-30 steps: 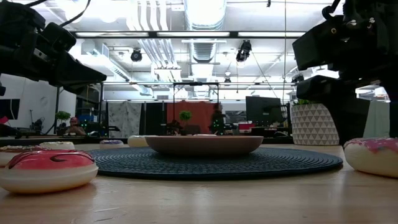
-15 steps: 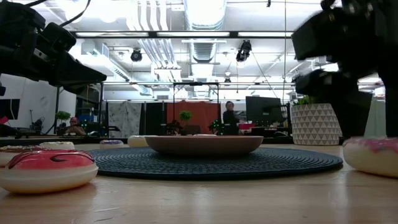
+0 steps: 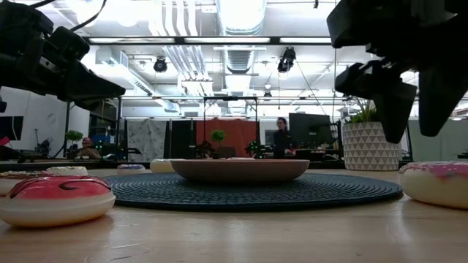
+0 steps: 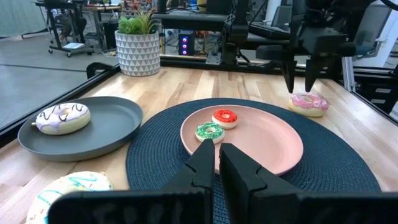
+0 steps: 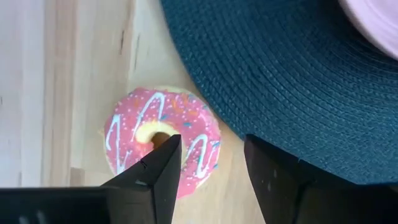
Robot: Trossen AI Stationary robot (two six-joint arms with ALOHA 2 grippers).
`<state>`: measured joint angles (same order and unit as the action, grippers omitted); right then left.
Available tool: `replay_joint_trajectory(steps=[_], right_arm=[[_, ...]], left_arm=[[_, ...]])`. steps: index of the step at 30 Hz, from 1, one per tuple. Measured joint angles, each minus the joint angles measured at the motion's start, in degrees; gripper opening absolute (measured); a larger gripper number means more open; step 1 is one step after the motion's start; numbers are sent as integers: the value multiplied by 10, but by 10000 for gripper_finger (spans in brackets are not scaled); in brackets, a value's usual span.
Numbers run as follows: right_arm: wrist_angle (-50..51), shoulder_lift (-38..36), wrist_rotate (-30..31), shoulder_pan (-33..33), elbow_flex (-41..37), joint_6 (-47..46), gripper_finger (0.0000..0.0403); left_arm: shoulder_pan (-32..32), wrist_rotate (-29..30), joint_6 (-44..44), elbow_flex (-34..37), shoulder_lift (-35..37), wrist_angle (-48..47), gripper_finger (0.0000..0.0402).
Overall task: Pick & Place donuts
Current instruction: Put the large pink donut on the gray plate
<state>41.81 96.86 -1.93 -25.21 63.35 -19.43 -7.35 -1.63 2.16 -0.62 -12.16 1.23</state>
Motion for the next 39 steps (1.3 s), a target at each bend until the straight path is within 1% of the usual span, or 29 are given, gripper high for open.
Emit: replay_joint_trajectory(steps=[5, 15, 20, 24, 32, 39], right_arm=[[-1, 0, 0, 0, -1, 7, 182], [-4, 4, 6, -6, -9, 28, 260], [-8, 12, 6, -16, -9, 34, 285], [-11, 16, 7, -19, -11, 34, 290], [-19, 17, 11, -21, -18, 31, 281], [-36, 37, 11, -21, -18, 31, 285]], left_arm=[[0, 0, 0, 0, 0, 0, 0], [0, 0, 0, 0, 0, 0, 0], [0, 0, 0, 0, 0, 0, 0], [0, 0, 0, 0, 0, 0, 0], [0, 0, 0, 0, 0, 0, 0], [0, 0, 0, 0, 0, 0, 0]])
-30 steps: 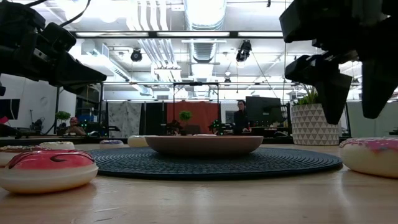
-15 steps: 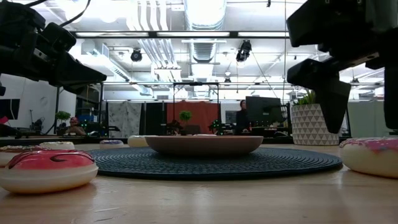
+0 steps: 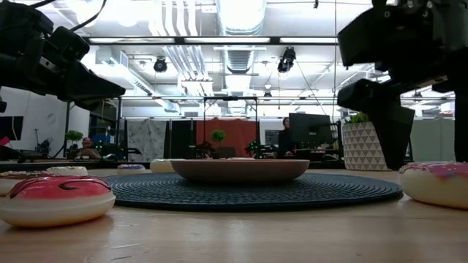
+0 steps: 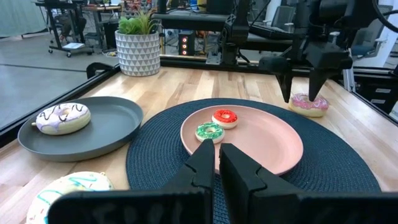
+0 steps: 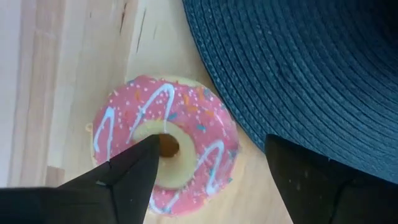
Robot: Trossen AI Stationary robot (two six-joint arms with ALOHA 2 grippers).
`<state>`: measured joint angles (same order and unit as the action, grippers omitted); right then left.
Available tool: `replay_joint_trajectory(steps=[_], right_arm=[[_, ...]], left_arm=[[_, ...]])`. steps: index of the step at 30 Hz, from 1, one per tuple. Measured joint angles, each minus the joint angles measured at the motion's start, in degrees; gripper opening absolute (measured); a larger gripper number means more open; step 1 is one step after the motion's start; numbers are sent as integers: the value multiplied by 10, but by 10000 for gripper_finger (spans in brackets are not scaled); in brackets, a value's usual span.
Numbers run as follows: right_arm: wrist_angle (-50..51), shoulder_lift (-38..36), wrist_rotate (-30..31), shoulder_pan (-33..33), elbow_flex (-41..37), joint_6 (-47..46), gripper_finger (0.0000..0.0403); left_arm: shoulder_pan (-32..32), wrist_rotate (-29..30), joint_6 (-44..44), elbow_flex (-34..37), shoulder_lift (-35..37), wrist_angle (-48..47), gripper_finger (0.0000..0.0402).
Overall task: Pick & Place donuts
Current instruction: Put the large pink donut on the gray plate
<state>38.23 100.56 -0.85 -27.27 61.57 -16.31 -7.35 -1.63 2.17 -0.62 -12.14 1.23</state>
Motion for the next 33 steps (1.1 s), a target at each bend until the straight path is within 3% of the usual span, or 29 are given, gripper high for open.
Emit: replay_joint_trajectory(steps=[15, 33], right_arm=[[-1, 20, -5, -5, -3, -6, 264], [-1, 20, -7, -5, -6, -6, 177]], left_arm=[[0, 0, 0, 0, 0, 0, 0], [0, 0, 0, 0, 0, 0, 0]])
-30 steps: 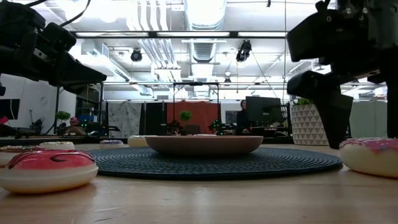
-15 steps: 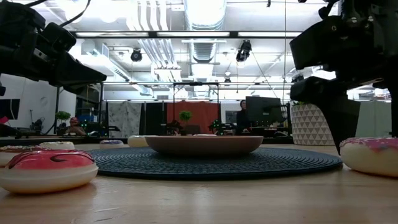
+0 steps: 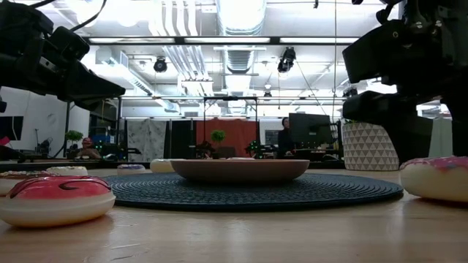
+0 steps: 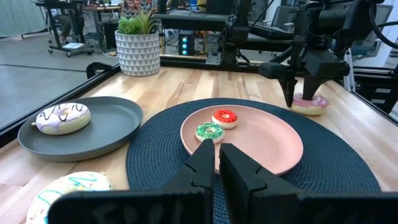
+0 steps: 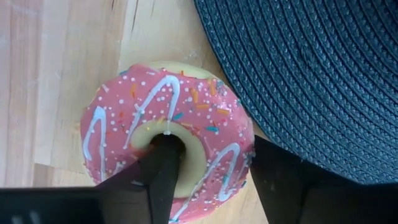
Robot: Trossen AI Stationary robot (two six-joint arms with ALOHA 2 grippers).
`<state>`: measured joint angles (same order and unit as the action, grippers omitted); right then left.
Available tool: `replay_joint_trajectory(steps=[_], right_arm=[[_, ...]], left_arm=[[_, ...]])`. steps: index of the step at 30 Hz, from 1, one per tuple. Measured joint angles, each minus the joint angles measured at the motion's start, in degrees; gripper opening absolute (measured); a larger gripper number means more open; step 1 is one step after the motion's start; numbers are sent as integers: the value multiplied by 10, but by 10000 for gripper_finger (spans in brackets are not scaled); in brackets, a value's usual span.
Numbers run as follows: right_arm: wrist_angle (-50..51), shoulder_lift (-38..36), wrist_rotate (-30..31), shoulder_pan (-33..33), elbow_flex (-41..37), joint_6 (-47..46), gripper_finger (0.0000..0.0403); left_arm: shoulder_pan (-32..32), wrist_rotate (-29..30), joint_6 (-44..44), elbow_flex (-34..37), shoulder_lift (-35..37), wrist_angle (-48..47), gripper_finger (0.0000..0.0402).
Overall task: Pick & Place donuts
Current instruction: Put the large pink donut on the gray plate
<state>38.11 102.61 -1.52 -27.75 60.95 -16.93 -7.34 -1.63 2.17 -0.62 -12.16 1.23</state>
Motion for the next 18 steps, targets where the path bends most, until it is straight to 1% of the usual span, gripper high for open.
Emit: replay_joint_trajectory(steps=[8, 18], right_arm=[[-1, 0, 0, 0, -1, 0, 152], [-2, 0, 0, 0, -3, 0, 131]], left_arm=[[0, 0, 0, 0, 0, 0, 0], [0, 0, 0, 0, 0, 0, 0]])
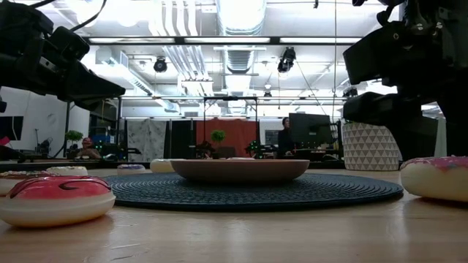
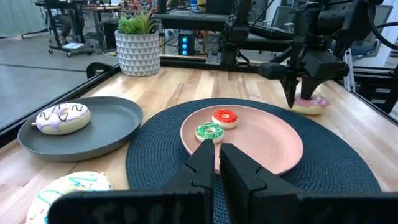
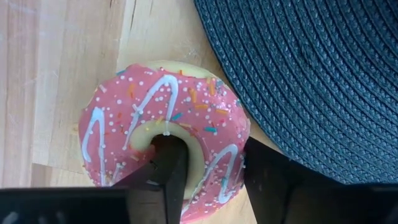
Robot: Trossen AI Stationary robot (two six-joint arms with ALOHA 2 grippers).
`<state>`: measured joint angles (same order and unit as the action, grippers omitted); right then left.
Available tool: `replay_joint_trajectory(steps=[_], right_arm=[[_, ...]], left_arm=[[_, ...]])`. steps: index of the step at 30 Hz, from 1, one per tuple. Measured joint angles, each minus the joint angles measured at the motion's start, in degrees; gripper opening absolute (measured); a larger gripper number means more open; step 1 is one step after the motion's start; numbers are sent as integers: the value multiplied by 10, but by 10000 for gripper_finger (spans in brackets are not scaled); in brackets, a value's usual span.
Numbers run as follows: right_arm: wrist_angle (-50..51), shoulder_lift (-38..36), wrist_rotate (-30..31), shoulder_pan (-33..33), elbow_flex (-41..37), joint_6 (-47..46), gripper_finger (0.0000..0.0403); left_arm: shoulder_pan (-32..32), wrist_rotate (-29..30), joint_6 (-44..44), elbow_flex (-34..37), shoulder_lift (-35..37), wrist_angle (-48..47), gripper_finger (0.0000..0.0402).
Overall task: Pick & Place donuts
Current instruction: Put the large pink donut on the gray plate
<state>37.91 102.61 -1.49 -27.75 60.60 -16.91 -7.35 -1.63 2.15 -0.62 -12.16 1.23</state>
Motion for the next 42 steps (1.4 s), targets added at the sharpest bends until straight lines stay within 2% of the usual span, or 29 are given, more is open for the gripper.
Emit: replay_joint_trajectory(steps=[11, 20, 42], right_arm=[[10, -21, -3, 3, 11, 4, 132], [47, -54, -5, 32, 39, 13, 121], [86, -80, -3, 226, 141, 225, 118]], left_arm=[[0, 0, 0, 0, 0, 0, 0], [0, 0, 0, 0, 0, 0, 0], [0, 0, 0, 0, 0, 0, 0]])
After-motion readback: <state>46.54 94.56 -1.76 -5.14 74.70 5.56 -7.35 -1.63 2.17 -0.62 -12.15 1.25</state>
